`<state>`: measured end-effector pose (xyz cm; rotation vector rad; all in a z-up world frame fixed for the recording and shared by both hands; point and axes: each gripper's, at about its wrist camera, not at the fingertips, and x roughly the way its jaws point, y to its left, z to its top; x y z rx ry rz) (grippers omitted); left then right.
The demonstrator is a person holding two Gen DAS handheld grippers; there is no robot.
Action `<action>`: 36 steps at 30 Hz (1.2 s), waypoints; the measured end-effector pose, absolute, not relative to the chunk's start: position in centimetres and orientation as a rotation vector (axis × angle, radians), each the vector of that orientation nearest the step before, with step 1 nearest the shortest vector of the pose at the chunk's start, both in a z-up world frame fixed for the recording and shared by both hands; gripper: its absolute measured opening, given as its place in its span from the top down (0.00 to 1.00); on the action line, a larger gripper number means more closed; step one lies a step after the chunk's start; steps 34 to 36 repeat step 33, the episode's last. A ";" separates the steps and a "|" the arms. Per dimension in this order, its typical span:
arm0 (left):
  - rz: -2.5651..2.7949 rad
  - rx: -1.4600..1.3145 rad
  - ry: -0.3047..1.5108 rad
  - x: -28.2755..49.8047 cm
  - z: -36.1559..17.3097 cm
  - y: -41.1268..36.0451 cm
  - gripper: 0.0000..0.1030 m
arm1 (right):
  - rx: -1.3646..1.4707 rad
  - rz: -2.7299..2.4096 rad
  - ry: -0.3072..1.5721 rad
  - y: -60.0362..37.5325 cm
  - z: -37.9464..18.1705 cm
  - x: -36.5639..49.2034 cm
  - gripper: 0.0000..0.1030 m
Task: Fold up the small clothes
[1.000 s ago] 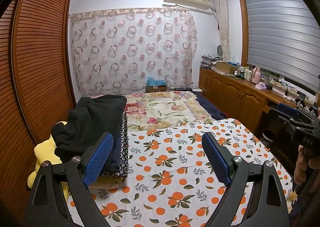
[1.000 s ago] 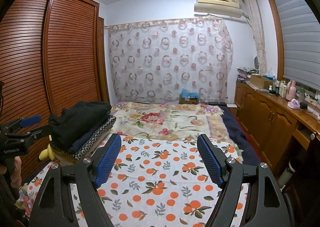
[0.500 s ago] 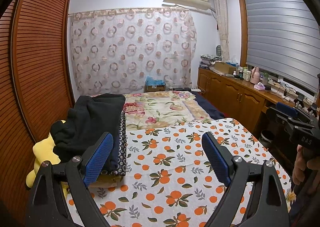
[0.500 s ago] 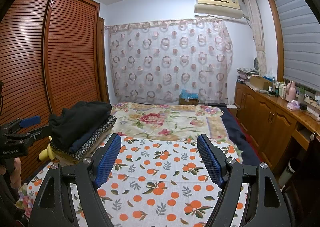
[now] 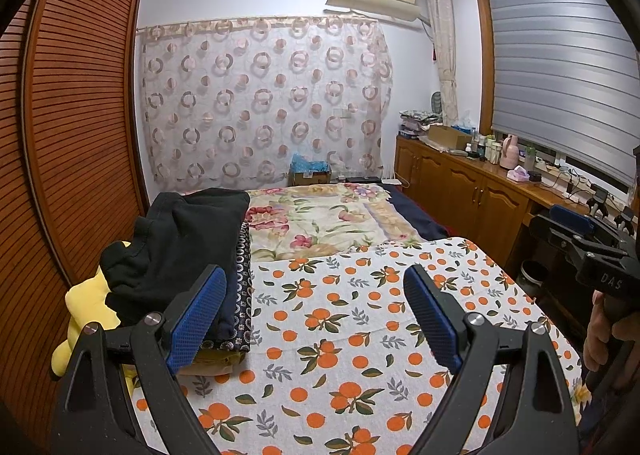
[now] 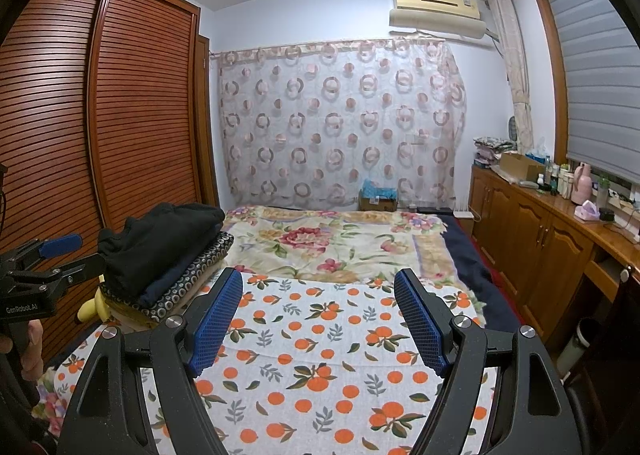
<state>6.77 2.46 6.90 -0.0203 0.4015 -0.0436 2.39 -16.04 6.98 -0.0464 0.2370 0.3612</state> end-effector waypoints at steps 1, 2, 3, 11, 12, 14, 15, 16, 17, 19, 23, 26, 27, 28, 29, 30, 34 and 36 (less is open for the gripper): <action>-0.044 -0.020 0.402 6.8 6.8 2.4 0.12 | -0.047 0.362 0.237 -16.1 7.0 2.4 0.22; -0.044 -0.020 0.402 6.8 6.8 2.4 0.12 | -0.047 0.362 0.236 -16.1 7.0 2.4 0.22; -0.045 -0.020 0.402 6.8 6.8 2.4 0.12 | -0.048 0.364 0.236 -16.2 7.0 2.5 0.22; -0.044 -0.020 0.402 6.8 6.8 2.4 0.12 | -0.048 0.363 0.233 -16.5 7.2 2.7 0.22; -0.044 -0.020 0.403 6.8 6.8 2.4 0.12 | -0.048 0.363 0.232 -16.6 7.1 2.7 0.22; -0.044 -0.020 0.402 6.8 6.8 2.4 0.12 | -0.047 0.363 0.232 -16.7 7.1 2.8 0.22; -0.044 -0.021 0.402 6.8 6.8 2.5 0.12 | -0.048 0.362 0.231 -16.7 7.0 2.7 0.22; -0.044 -0.020 0.402 6.8 6.8 2.4 0.12 | -0.048 0.363 0.232 -16.7 7.0 2.7 0.22; -0.045 -0.021 0.402 6.8 6.8 2.5 0.12 | -0.048 0.362 0.232 -16.8 7.1 2.8 0.22; -0.046 -0.020 0.402 6.8 6.8 2.5 0.12 | -0.048 0.365 0.232 -16.9 7.0 2.8 0.22; -0.045 -0.021 0.402 6.8 6.8 2.4 0.12 | -0.047 0.366 0.232 -17.1 7.0 2.8 0.22; -0.045 -0.020 0.401 6.8 6.8 2.5 0.12 | -0.047 0.366 0.231 -17.3 7.0 2.8 0.22; -0.045 -0.021 0.402 6.8 6.7 2.4 0.12 | -0.048 0.366 0.230 -17.3 6.9 2.7 0.22; -0.045 -0.021 0.402 6.8 6.7 2.4 0.12 | -0.047 0.367 0.230 -17.3 7.0 2.7 0.22; -0.046 -0.021 0.402 6.8 6.7 2.4 0.12 | -0.047 0.367 0.230 -17.3 6.9 2.7 0.22; -0.044 -0.020 0.403 6.8 6.7 2.4 0.12 | -0.045 0.367 0.229 -17.3 6.9 2.7 0.22; -0.045 -0.020 0.402 6.7 6.7 2.5 0.12 | -0.042 0.367 0.227 -17.4 7.0 2.7 0.22; -0.045 -0.020 0.402 6.7 6.7 2.5 0.12 | -0.042 0.367 0.227 -17.4 7.0 2.7 0.22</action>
